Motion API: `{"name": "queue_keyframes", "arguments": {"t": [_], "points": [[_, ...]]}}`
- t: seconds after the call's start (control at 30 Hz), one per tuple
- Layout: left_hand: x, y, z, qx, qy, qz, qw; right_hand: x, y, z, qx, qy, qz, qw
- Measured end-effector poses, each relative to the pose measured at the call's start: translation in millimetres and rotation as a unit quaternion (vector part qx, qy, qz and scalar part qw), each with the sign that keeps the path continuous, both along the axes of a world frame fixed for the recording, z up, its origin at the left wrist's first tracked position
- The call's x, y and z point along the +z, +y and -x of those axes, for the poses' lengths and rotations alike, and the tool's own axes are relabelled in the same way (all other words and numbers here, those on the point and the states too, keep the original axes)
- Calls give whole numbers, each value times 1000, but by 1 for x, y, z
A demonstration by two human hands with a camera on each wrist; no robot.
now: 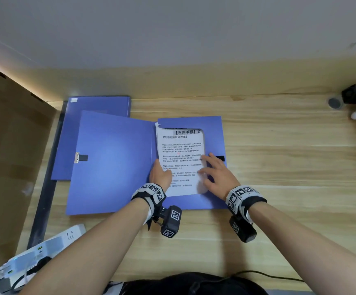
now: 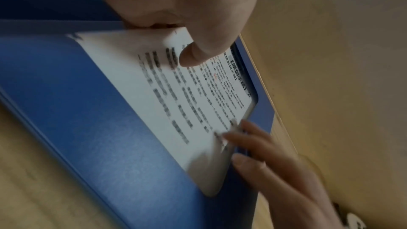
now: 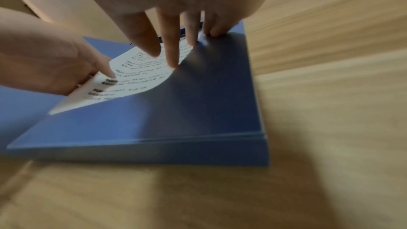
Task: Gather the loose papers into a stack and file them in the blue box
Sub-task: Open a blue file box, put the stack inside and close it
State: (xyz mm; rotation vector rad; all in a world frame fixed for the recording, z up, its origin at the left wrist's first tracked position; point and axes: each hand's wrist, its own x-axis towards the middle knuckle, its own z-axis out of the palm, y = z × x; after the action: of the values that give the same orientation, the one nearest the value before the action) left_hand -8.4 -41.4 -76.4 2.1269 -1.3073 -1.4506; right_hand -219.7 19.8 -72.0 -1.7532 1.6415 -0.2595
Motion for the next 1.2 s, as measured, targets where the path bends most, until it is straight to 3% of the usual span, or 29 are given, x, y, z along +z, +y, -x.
{"name": "queue_keyframes", "arguments": {"t": [0.1, 0.2, 0.23, 0.33, 0.4, 0.53, 0.67, 0.8, 1.0, 1.13, 1.2], "points": [[-8, -5, 6, -90, 10, -58, 994, -2, -1, 8, -89, -76, -10, 993], [-25, -14, 10, -104, 12, -95, 990, -5, -6, 13, -130, -111, -23, 985], [-12, -15, 14, -94, 0, -93, 991, -6, -7, 14, -136, -115, -25, 984], [11, -17, 20, -35, -50, 19, 998, -8, -8, 18, -138, -117, -30, 983], [14, -15, 21, -62, -69, 62, 994, -8, -9, 19, -129, -109, -28, 985], [9, -6, 21, -180, -130, 33, 975, -9, -7, 17, -123, -100, -18, 987], [14, -16, 21, -186, -153, 60, 969, -15, -6, 18, -124, -99, -8, 987], [19, -51, 24, -250, -191, 113, 942, -18, -15, 19, -146, -98, 29, 984], [16, -83, 24, -373, -246, 59, 893, -20, -28, 22, -162, -93, 54, 981], [17, -85, 23, -371, -215, 39, 902, -19, -29, 21, -162, -81, 58, 982], [20, -78, 20, -333, -182, 48, 924, -17, -31, 21, -159, -74, 52, 983]]}}
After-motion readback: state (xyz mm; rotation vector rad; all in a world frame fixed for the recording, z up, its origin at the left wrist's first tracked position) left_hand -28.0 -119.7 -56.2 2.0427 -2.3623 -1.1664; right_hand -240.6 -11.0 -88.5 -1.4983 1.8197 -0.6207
